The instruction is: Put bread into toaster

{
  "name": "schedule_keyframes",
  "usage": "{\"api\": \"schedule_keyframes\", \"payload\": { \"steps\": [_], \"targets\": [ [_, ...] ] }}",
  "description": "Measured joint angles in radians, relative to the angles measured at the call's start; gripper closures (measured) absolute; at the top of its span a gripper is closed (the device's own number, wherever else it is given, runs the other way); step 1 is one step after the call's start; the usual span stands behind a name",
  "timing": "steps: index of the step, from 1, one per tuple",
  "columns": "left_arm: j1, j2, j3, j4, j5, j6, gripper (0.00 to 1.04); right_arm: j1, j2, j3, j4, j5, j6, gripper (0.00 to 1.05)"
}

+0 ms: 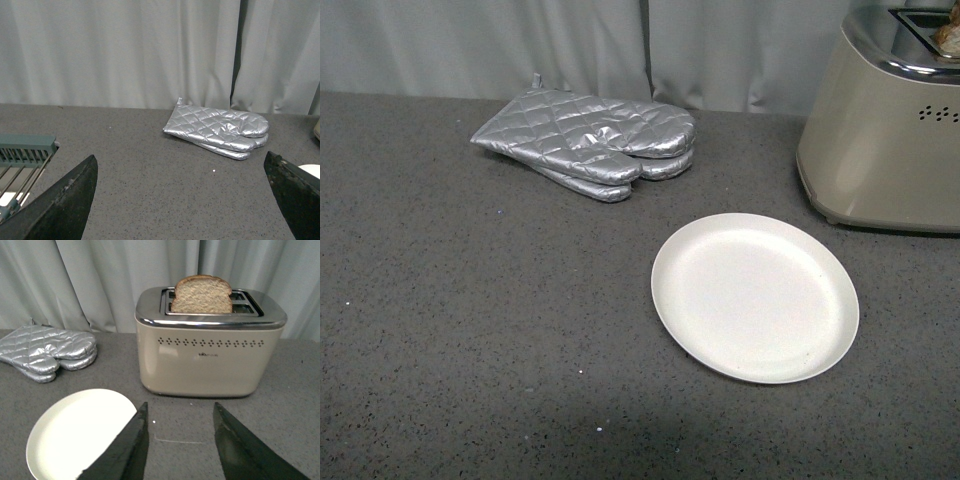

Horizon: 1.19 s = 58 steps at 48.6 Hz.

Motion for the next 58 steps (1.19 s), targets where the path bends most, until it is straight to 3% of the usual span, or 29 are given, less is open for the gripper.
{"api": "schedule_keyframes", "payload": {
  "steps": [4, 8, 15, 17, 32, 38, 40, 58],
  "targets": [
    [0.000, 0.000, 0.000, 0.000, 0.002, 0.000, 0.07, -0.169, -0.233, -0.064, -0.066, -0.185, -0.015, 0.87],
    [0.000, 0.000, 0.000, 0.000, 0.002, 0.000, 0.07, -0.245, -0.280, -0.064, -0.062, -0.211, -0.018, 1.04],
    [0.000, 0.000, 0.000, 0.000, 0.000, 0.000, 0.07, -0.251, -0.282, -0.064, -0.062, -0.229, -0.024, 1.04],
    [0.000, 0.000, 0.000, 0.000, 0.000, 0.000, 0.07, -0.251, -0.282, -0.064, -0.062, -0.229, -0.025, 0.99],
    [0.000, 0.000, 0.000, 0.000, 0.001, 0.000, 0.07, -0.252, -0.282, -0.064, -0.062, -0.227, -0.025, 0.31],
    [0.000, 0.000, 0.000, 0.000, 0.001, 0.000, 0.07, -0.253, -0.282, -0.064, -0.062, -0.227, -0.025, 0.12],
    [0.000, 0.000, 0.000, 0.000, 0.001, 0.000, 0.07, -0.253, -0.282, -0.064, -0.062, -0.227, -0.024, 0.08],
    [0.000, 0.000, 0.000, 0.000, 0.001, 0.000, 0.07, -0.253, -0.282, -0.064, -0.062, -0.227, -0.025, 0.09]
  ]
}}
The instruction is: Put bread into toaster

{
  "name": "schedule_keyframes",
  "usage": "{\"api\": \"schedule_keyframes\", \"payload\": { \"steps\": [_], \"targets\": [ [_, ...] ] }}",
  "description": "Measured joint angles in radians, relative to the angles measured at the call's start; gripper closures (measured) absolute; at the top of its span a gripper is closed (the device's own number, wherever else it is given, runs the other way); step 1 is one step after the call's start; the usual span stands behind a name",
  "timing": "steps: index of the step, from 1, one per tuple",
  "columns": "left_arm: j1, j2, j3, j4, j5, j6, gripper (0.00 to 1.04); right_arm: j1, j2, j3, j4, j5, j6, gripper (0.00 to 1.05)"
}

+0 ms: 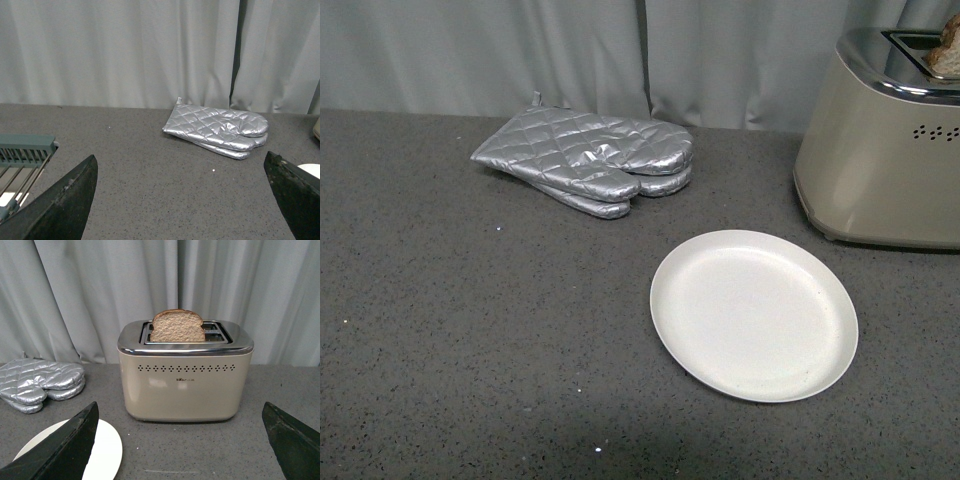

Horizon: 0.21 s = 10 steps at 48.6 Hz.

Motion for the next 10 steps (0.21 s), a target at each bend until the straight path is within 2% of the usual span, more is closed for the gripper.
{"api": "schedule_keyframes", "payload": {
  "steps": [10],
  "targets": [
    [0.000, 0.000, 0.000, 0.000, 0.000, 0.000, 0.07, 0.000, 0.000, 0.000, 0.000, 0.000, 0.000, 0.09]
  ]
}}
